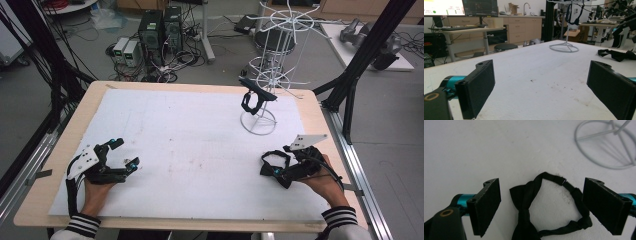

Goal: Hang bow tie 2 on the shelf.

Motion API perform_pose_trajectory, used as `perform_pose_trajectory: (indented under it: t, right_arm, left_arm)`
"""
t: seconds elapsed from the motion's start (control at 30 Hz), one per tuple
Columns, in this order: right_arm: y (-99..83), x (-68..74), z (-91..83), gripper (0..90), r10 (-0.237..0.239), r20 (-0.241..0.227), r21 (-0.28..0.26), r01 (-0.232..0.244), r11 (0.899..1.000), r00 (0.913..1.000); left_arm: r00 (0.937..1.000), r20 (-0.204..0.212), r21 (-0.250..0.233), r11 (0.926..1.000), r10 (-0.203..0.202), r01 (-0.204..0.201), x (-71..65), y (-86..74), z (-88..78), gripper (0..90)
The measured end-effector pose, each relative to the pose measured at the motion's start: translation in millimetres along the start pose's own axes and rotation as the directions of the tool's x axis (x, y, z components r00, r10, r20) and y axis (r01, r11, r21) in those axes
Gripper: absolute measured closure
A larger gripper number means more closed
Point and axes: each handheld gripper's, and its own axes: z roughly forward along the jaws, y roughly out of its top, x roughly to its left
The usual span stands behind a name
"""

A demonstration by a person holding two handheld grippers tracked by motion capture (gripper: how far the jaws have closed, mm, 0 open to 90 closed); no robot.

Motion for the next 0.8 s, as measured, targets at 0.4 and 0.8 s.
perform_pose_trajectory:
  t: [0.4,0.8]
  right_arm:
    - [-1.4,1.6,8.8,19.7,-0.029,-0.05,0.127,0.035,0.991,0.9983]
    - [-0.2,1.3,15.3,30.7,-0.042,-0.08,0.235,0.059,0.97,0.9959]
  left_arm:
    - [1.0,-0.002,0.0,1.0,0.0,0.0,-0.2,0.1,-0.1,8.3]
    - [1.0,0.0,0.001,1.0,0.002,-0.002,-0.3,0.1,-0.2,8.3]
